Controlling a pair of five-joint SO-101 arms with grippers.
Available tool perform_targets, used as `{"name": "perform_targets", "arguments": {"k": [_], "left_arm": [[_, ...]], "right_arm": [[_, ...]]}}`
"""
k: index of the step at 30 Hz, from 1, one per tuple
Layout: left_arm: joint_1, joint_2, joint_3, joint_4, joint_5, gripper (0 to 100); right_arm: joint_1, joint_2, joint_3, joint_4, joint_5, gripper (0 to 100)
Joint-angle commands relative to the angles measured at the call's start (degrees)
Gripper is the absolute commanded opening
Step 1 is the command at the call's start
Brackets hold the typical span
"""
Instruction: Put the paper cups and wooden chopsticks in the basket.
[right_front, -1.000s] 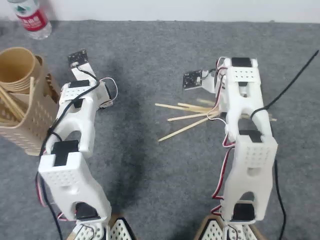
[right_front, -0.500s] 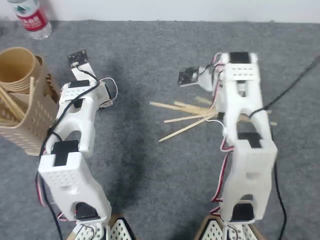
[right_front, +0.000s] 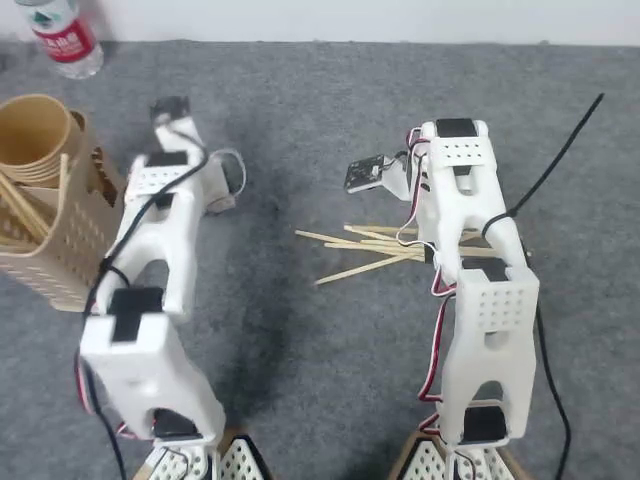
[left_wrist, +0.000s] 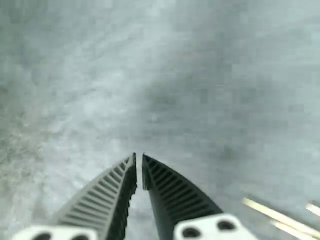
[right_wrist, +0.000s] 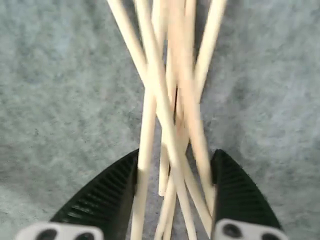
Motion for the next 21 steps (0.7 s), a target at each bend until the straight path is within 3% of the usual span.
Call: {"name": "perform_targets", "arguments": {"k": [1,4,8,13,17,21], "left_arm": [[1.2,-15.8,-13.1,11.8,0.1,1],[-5.2,-25.5,-23.3,17.1,-6.6,5],[-20.5,-29.8,-32.8,17.6,-17.8,15],[-31.2,-23.6,-43.8,30.6,-32.2,14],[-37.8,-16.2,-53.9,37.3,-35.4,14],[-43.2,-7.0,-63.3,37.3,-38.9,14]], "right_arm": [[0.4,-2.6,-1.6,0.9,-1.0,17.4],[0.3,-3.0,-1.6,2.4,-1.1,17.3],[1.5,-4.6,-1.6,2.5,-1.1,17.3],[2.5,-6.3,-1.6,2.2,-1.0,17.3],[2.7,-6.3,-1.6,2.2,-1.0,17.0],[3.6,-6.5,-1.6,2.4,-1.0,17.0]]}}
